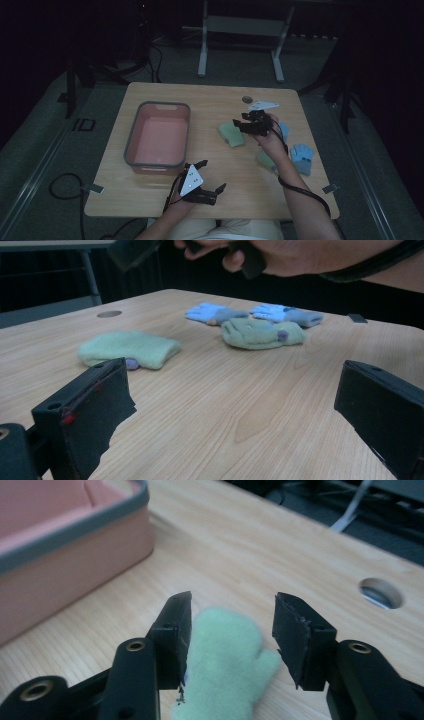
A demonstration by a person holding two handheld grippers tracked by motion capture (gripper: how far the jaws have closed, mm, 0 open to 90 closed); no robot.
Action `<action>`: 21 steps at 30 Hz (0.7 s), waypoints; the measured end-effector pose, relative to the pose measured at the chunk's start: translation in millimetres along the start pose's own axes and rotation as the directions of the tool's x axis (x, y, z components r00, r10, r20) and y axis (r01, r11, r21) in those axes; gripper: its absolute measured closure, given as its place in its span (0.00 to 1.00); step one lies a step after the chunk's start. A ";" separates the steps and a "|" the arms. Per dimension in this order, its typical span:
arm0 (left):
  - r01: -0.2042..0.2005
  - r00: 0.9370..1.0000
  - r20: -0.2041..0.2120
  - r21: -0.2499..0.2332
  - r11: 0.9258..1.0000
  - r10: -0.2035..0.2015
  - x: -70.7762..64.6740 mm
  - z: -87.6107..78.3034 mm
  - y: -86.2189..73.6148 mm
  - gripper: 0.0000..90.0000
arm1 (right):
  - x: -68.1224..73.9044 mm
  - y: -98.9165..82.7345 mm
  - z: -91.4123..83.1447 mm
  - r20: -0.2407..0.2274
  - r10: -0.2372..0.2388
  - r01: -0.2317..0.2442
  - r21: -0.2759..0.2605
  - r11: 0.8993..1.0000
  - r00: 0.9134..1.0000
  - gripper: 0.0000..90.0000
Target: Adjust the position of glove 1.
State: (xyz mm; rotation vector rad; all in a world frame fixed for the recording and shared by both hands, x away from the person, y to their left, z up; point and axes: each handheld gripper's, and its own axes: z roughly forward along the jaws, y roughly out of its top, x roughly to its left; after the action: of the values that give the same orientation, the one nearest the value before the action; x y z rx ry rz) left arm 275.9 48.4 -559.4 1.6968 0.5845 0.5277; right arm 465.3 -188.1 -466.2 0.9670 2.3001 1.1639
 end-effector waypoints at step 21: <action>-0.013 1.000 0.003 0.000 1.000 0.013 -0.9 -0.2 -0.1 0.02 | -3.7 -30.8 61.7 -0.010 -0.004 0.005 0.147 0.989 1.000 0.69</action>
State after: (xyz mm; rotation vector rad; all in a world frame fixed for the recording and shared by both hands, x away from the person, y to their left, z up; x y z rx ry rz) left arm 275.1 48.0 -559.5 1.7022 0.5723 0.5345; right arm 492.6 -169.9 -527.1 1.0090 2.4227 1.0110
